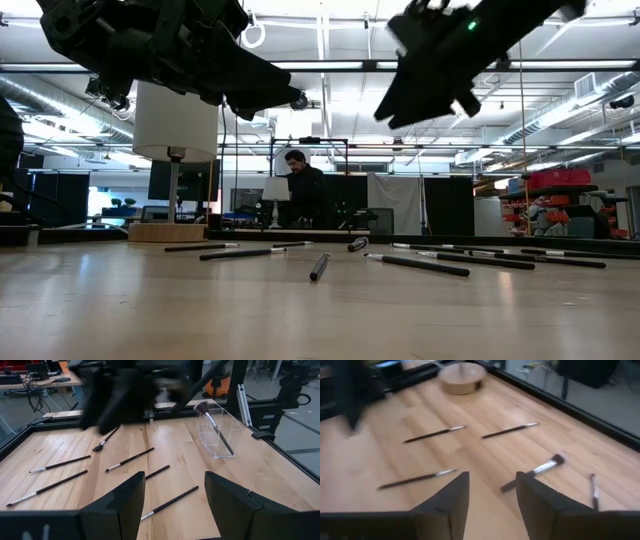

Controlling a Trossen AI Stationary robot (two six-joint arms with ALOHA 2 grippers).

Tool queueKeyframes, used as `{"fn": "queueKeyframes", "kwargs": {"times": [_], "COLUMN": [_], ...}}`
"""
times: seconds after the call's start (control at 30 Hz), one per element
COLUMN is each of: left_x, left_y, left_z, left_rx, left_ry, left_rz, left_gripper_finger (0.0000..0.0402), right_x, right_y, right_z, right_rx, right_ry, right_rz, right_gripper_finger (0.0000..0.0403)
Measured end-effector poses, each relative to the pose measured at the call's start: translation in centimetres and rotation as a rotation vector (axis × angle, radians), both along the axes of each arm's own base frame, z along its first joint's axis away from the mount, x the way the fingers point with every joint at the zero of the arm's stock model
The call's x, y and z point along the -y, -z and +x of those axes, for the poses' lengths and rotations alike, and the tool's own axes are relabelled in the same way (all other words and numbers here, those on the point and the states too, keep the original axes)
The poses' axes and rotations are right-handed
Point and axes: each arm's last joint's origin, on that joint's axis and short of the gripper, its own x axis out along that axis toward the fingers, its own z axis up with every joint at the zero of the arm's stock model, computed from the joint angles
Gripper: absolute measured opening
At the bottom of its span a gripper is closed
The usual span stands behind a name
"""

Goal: Pick & Place Makeup Supplies
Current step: Put the silver makeup brush into the transparent organizer

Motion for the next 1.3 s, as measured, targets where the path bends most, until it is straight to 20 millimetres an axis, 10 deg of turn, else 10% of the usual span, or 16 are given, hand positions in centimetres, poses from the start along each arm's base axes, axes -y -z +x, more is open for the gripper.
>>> {"fn": "queueKeyframes", "kwargs": {"times": [0.5, 1.3], "left_x": [-0.8, -0.7], "left_y": [0.1, 0.3], "left_z": [0.1, 0.0], "left_rx": [-0.007, -0.033], "left_ry": [-0.053, -0.055], "left_rz": [0.003, -0.019], "left_gripper_finger": [0.0211, 0.0211], "right_x": [7.6, 13.0], "right_y": [8.2, 14.5], "right_z": [4.7, 7.8], "right_rx": [0.03, -0.127], "right_ry": [0.262, 0.398], "right_rz": [0.087, 0.134], "right_gripper_finger": [0.0275, 0.0185]}}
